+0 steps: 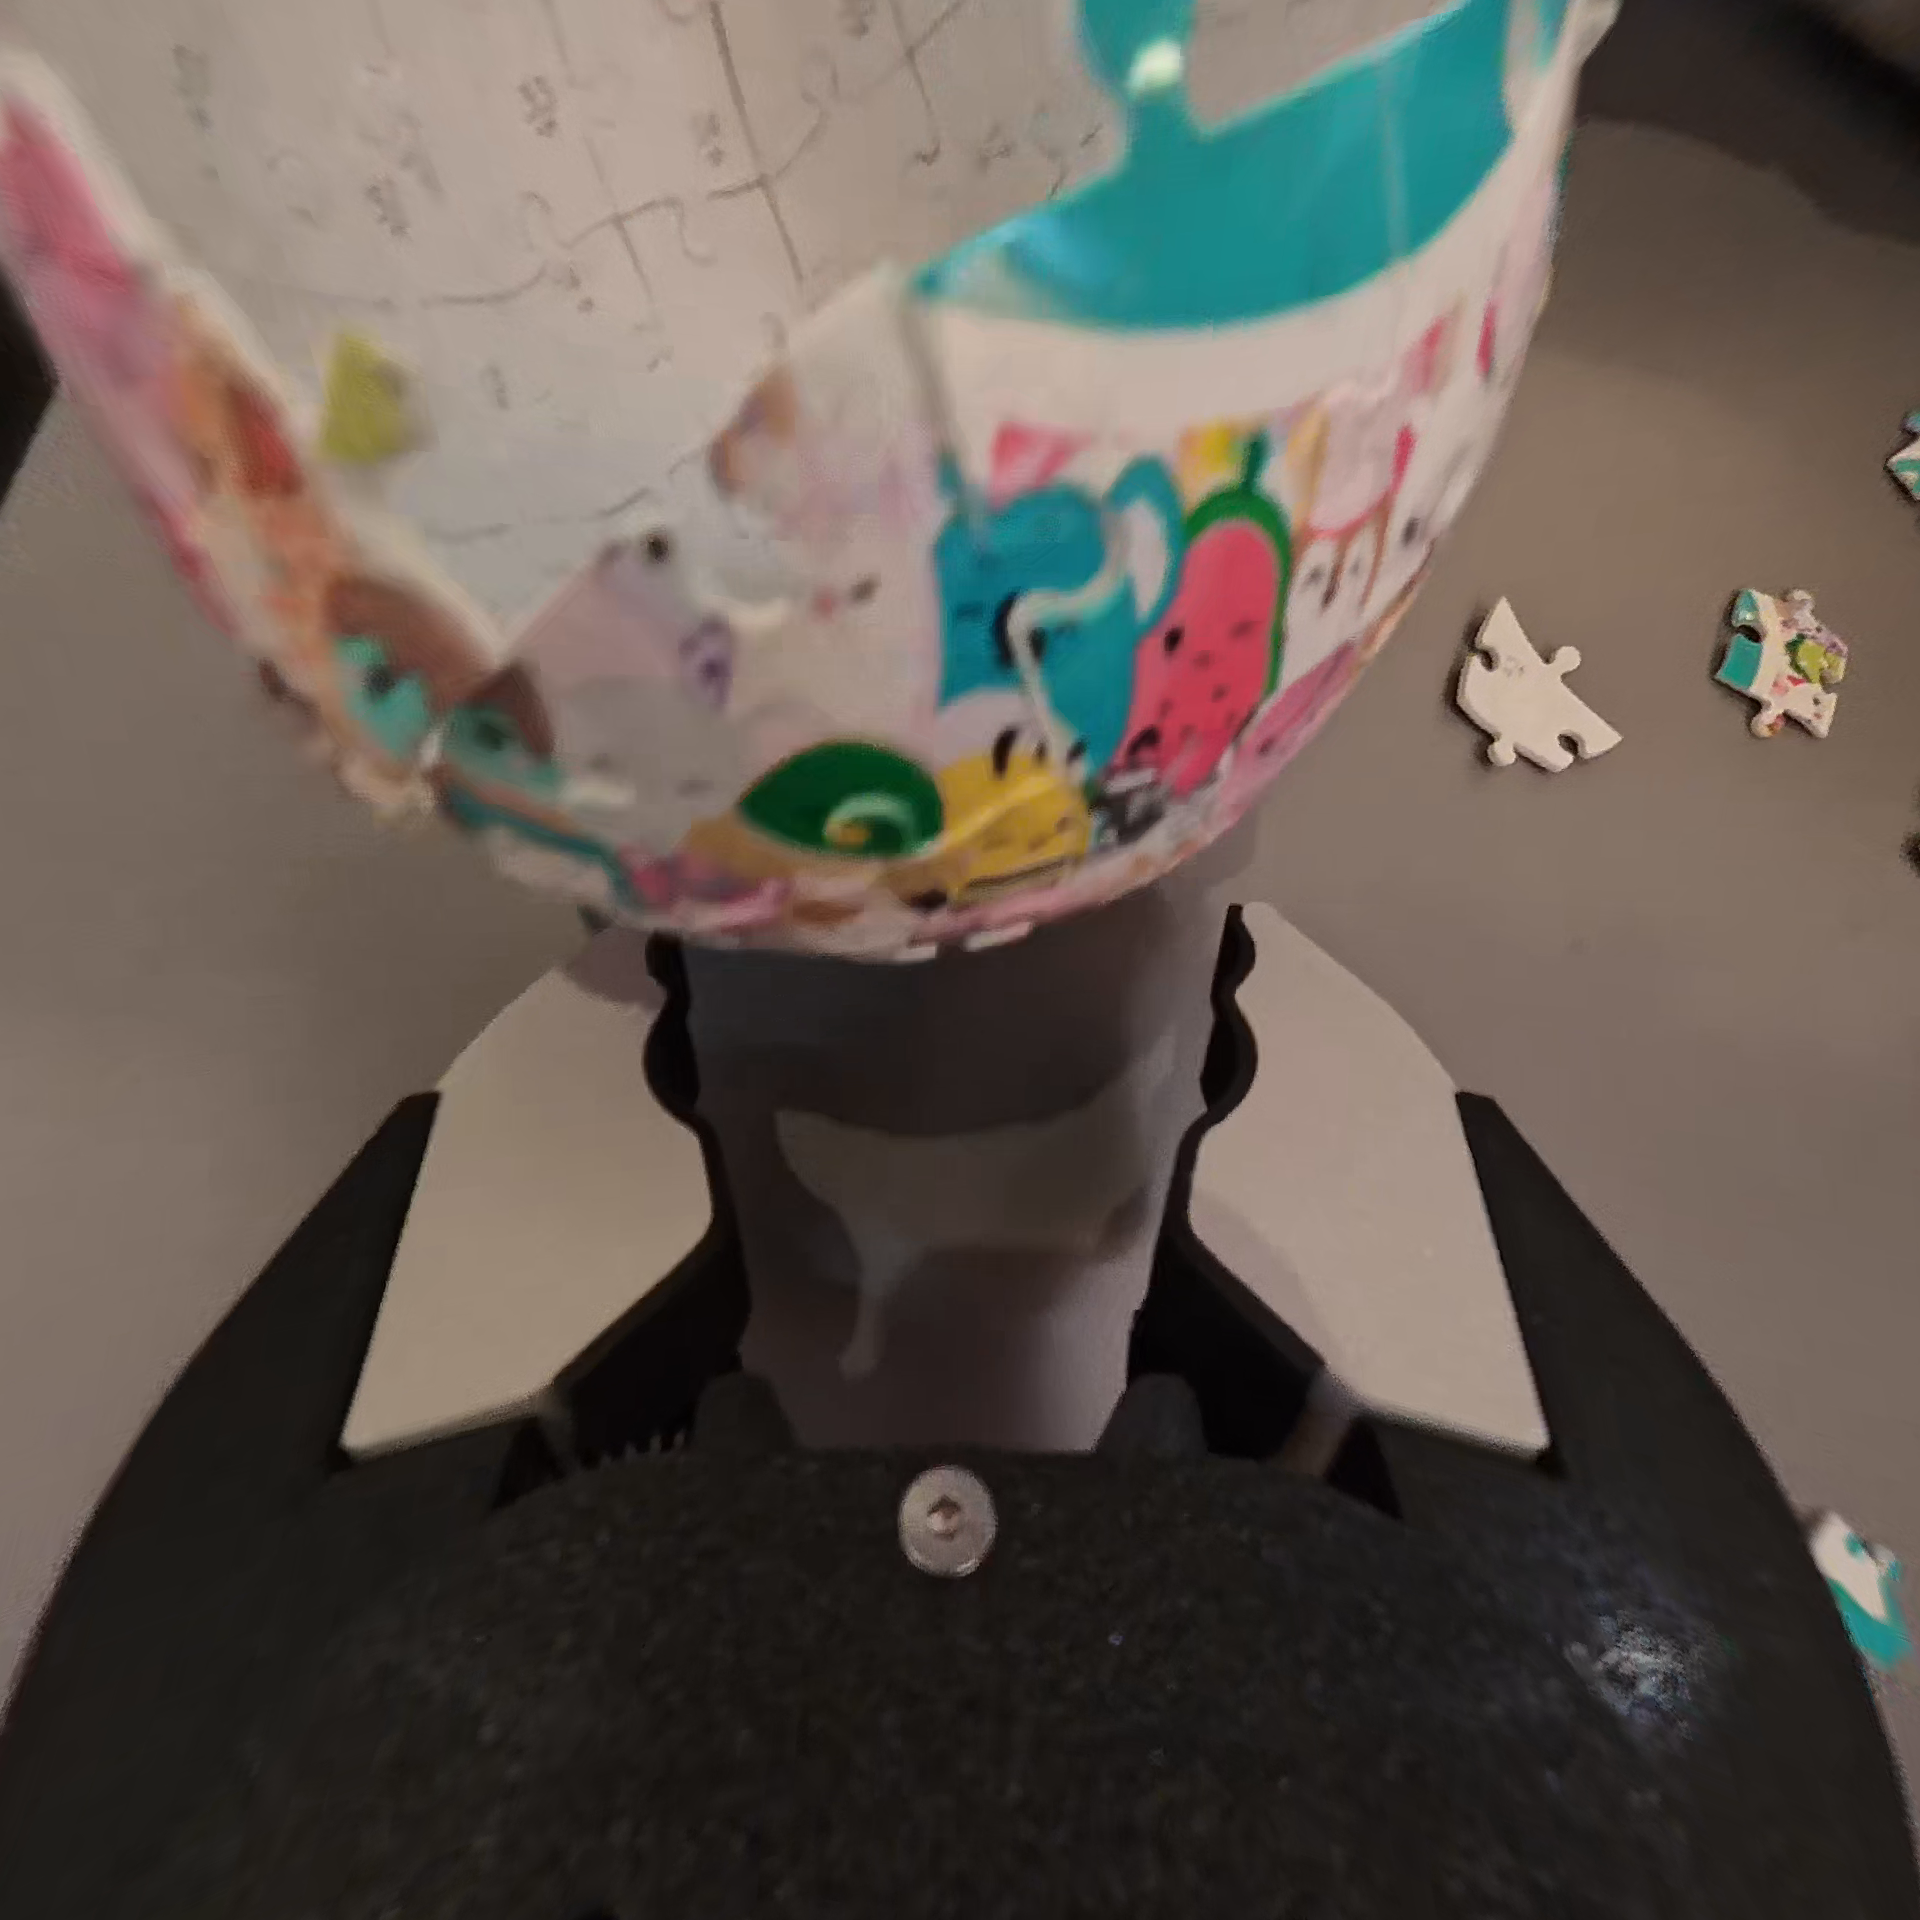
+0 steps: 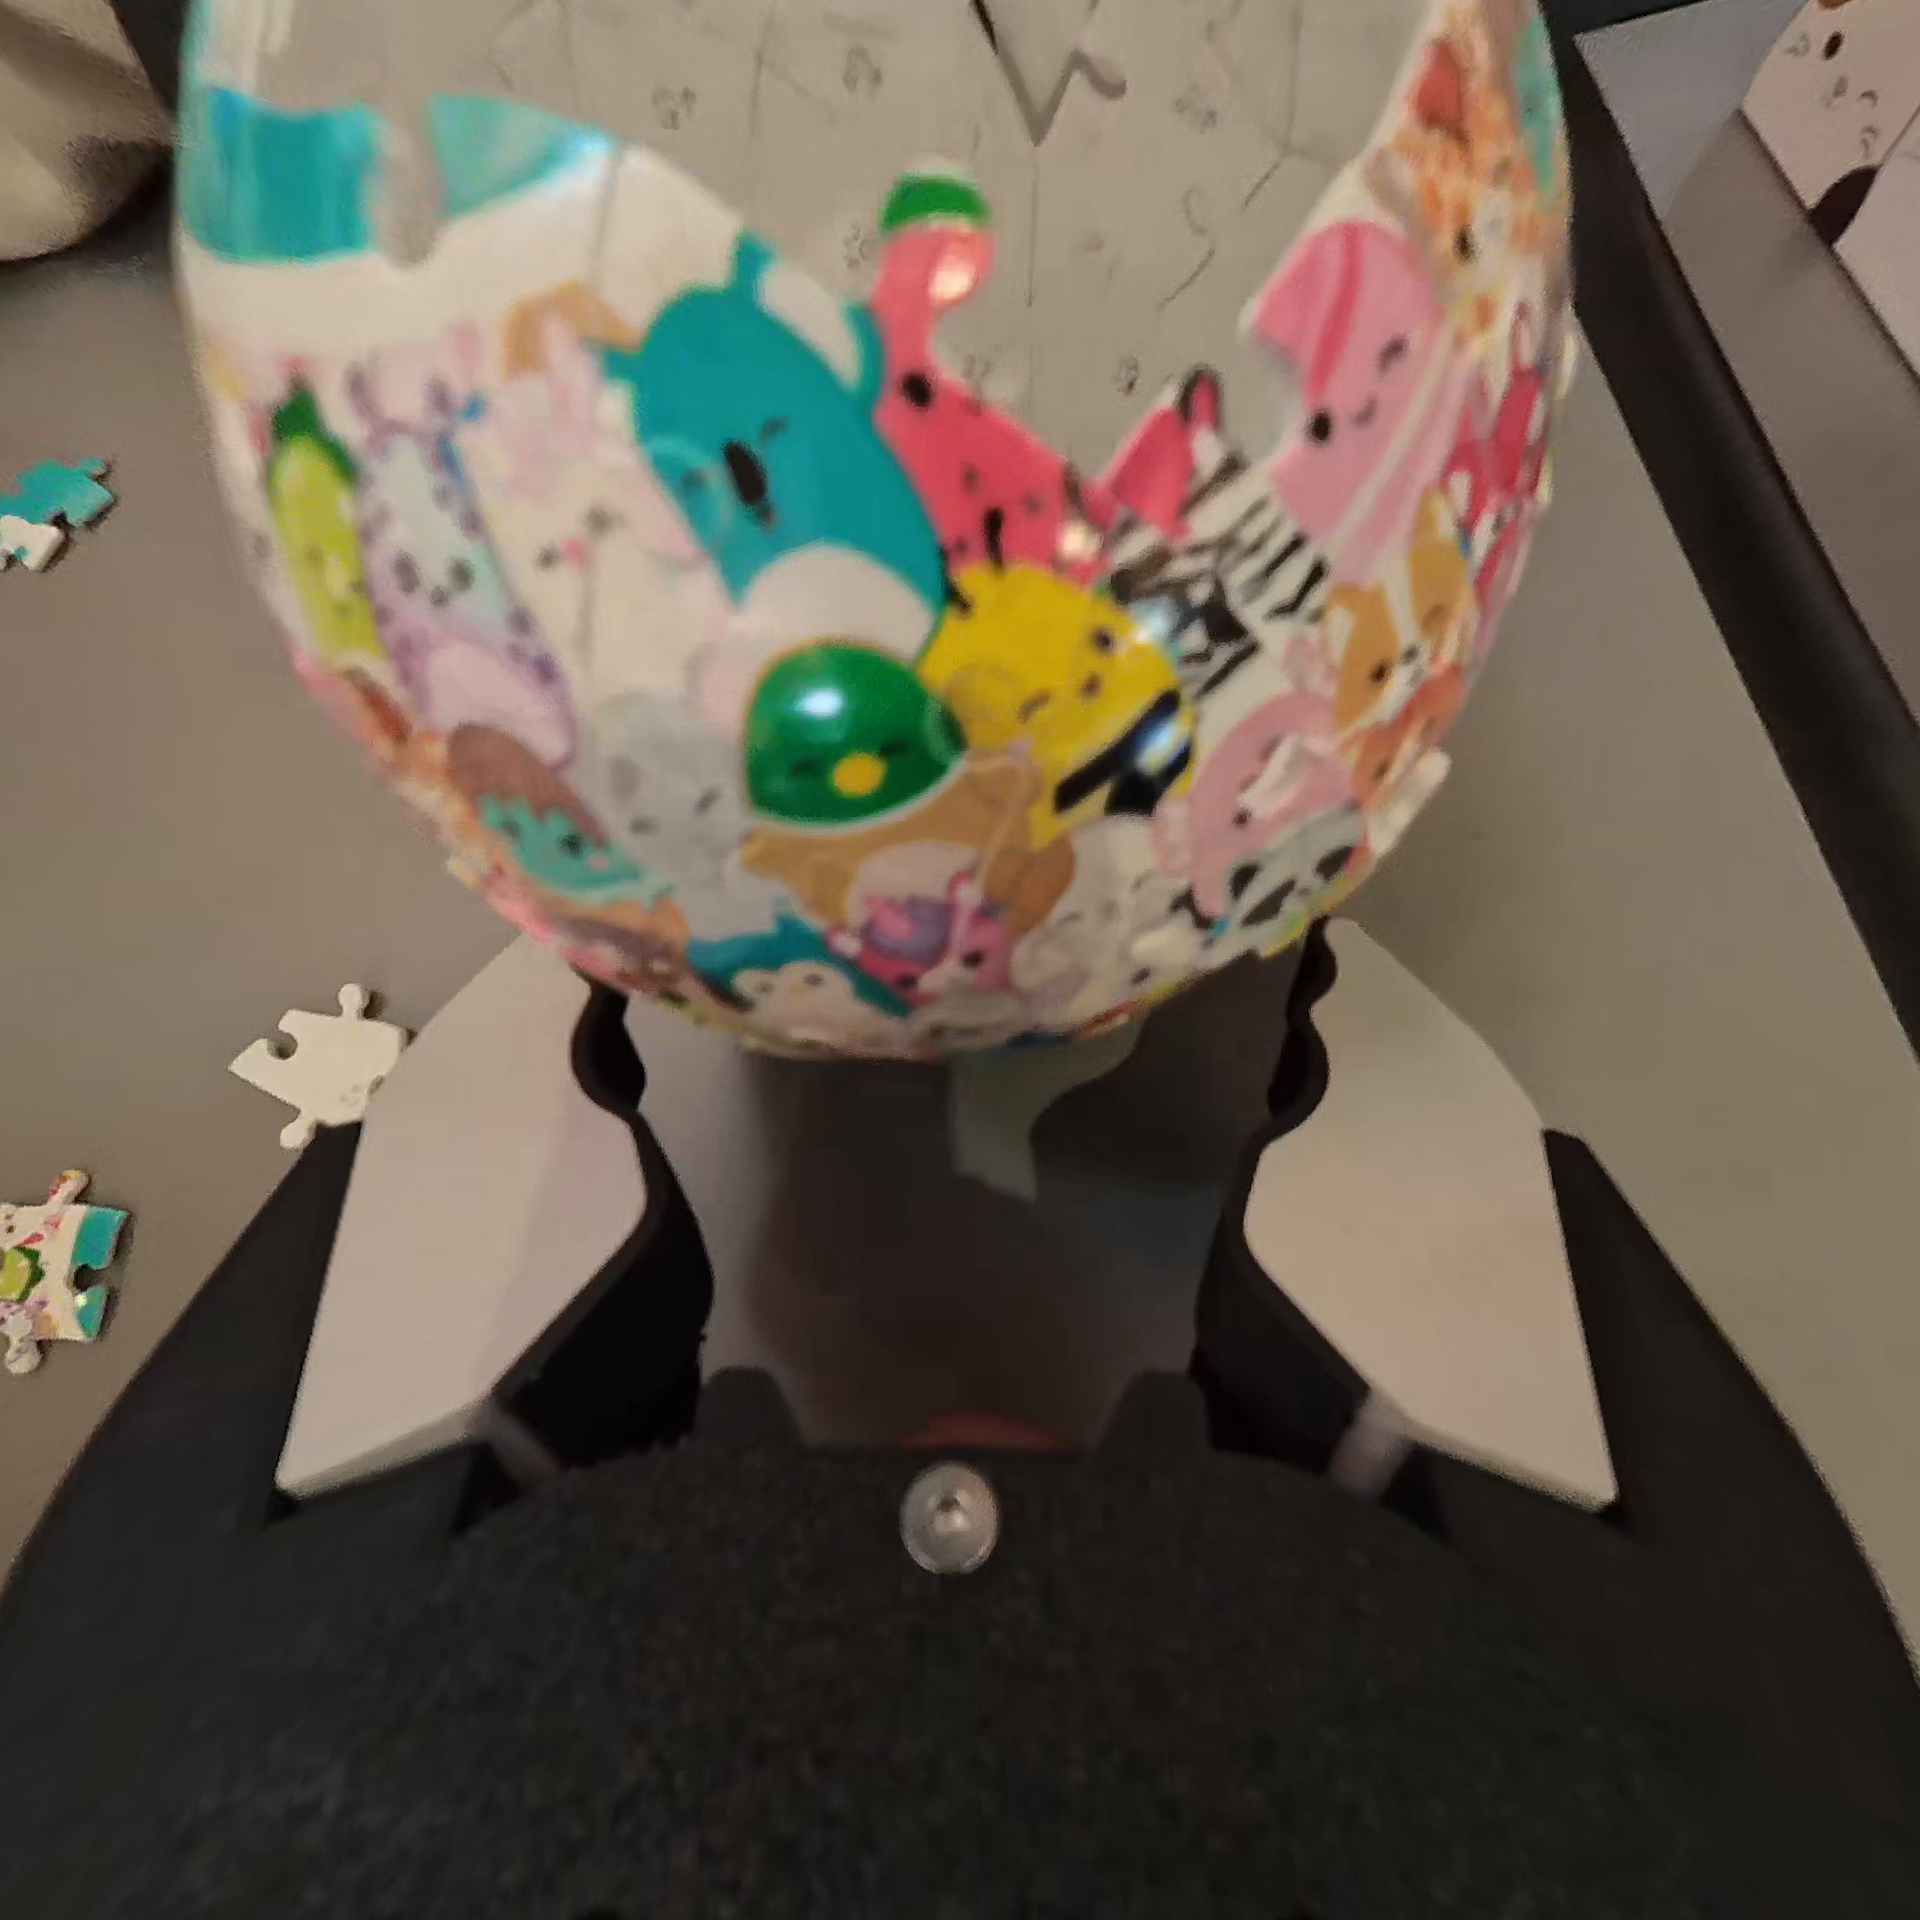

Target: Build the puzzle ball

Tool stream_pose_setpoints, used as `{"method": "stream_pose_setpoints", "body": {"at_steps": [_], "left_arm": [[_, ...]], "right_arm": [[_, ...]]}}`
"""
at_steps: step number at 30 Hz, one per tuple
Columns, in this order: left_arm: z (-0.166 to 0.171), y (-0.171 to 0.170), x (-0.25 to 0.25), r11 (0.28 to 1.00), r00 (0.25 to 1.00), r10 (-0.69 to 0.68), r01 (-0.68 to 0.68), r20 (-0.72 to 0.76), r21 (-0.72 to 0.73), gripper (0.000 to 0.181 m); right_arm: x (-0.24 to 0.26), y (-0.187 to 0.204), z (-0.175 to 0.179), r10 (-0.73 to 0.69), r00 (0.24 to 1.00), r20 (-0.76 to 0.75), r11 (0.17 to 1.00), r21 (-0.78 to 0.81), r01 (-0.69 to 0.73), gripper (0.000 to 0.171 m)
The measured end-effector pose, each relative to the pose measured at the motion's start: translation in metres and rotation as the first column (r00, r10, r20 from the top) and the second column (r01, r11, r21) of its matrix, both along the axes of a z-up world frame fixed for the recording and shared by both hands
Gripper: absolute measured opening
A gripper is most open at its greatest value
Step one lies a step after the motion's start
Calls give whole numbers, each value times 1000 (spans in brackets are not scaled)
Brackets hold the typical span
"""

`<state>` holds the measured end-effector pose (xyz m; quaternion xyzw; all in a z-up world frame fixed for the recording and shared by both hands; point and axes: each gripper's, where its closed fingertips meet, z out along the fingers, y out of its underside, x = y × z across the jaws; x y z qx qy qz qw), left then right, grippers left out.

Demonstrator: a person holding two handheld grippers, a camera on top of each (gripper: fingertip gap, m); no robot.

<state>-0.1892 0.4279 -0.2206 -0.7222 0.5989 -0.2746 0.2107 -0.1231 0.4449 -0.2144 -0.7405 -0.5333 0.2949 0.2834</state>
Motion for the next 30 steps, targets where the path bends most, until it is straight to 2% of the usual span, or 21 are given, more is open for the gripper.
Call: {"method": "stream_pose_setpoints", "body": {"at_steps": [2,4,6,8,11,13,15,17,20,22,24,26,30], "left_arm": [[5,1,-15,999,999,31,-32,-30,-15,95],[21,-1,-37,998,996,68,-67,-58,18,91],[50,-9,-62,992,991,114,-110,-65,62,83],[87,-33,-92,982,984,165,-158,-62,101,77],[144,-103,-143,957,973,231,-228,5,177,67],[172,-160,-180,925,954,286,-299,89,236,67],[186,-210,-225,852,904,394,-428,167,302,69],[188,-255,-272,755,820,512,-572,255,320,70],[170,-316,-335,606,634,659,-767,405,212,66],[141,-357,-375,485,488,753,-865,442,129,67],[108,-404,-400,370,341,803,-928,489,41,67],[65,-457,-412,280,249,840,-960,482,6,67],[-44,-580,-432,59,58,940,-998,336,8,67]], "right_arm": [[12,-3,2,-43,999,30,998,39,42,117],[28,-8,6,-128,989,78,987,106,119,106],[36,-25,20,-206,976,64,969,151,195,99],[30,-61,39,-211,977,-10,962,173,210,89],[15,-132,63,-174,980,-99,962,197,191,79],[-2,-182,76,-126,975,-184,962,215,165,63],[-20,-219,80,-92,977,-190,962,236,137,61],[-50,-252,85,-57,974,-218,980,173,96,57],[-118,-288,90,21,960,-281,998,67,-2,65],[-168,-307,87,89,953,-291,996,50,-78,71],[-215,-330,82,208,933,-295,978,81,-193,71],[-255,-345,72,300,915,-269,953,136,-272,68],[-316,-375,56,381,886,-263,923,165,-348,70]]}}
